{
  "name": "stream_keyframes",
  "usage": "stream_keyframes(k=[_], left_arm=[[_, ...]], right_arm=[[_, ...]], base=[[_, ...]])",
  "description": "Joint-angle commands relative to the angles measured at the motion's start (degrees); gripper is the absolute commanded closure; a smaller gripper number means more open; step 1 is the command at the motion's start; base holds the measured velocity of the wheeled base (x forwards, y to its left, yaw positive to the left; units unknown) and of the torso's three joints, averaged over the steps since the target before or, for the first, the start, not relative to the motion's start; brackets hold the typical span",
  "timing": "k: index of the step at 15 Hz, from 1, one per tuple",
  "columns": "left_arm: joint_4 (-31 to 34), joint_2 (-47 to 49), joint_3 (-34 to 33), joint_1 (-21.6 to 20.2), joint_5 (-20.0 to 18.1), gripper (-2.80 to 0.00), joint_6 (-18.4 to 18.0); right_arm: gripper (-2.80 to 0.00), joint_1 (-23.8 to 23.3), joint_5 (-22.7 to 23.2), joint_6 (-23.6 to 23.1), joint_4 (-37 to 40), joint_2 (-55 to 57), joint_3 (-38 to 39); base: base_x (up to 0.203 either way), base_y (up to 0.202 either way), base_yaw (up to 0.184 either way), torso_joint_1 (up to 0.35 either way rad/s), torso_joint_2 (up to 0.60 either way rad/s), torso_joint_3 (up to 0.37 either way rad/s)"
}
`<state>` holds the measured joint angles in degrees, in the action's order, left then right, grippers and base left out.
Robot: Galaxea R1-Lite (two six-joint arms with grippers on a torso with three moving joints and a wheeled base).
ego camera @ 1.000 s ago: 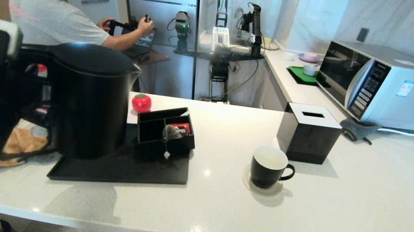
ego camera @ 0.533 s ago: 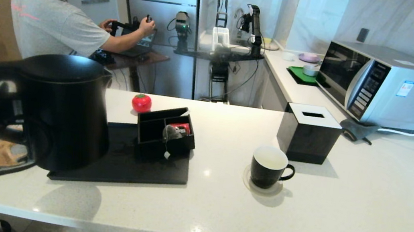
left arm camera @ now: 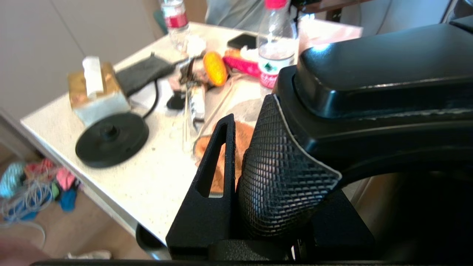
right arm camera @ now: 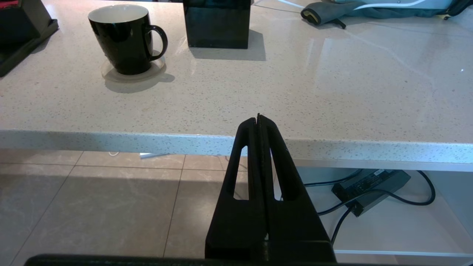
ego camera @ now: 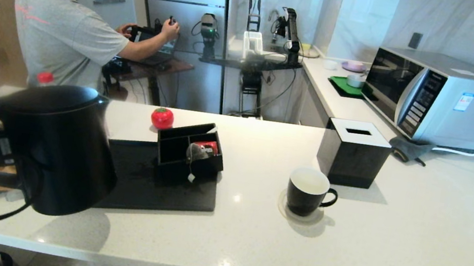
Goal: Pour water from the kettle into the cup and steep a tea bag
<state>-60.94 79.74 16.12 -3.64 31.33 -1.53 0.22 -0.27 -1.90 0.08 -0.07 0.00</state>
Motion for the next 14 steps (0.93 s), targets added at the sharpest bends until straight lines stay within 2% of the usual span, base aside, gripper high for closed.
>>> stream_keyframes(k=[1,3,8,14], left_arm=[[-0.5,2.5,0.0,-1.1,0.1,0.0,0.7],[-2.1,4.9,0.1,-1.5,-0.2,0.0,1.0],[-15.2,16.0,1.4,-2.1,-2.3,0.0,0.2],[-21.4,28.0,7.7,-3.1,-4.1,0.0,-0.2]], right_arm=[[0.0,0.0,0.0,0.0,0.0,0.1,0.0],[0.0,0.0,0.0,0.0,0.0,0.1,0.0],[0.0,0.0,0.0,0.0,0.0,0.1,0.0],[0.0,0.0,0.0,0.0,0.0,0.1,0.0]], base=[[0.0,0.0,0.0,0.0,0.0,0.0],[0.0,0.0,0.0,0.0,0.0,0.0],[0.0,0.0,0.0,0.0,0.0,0.0],[0.0,0.0,0.0,0.0,0.0,0.0]])
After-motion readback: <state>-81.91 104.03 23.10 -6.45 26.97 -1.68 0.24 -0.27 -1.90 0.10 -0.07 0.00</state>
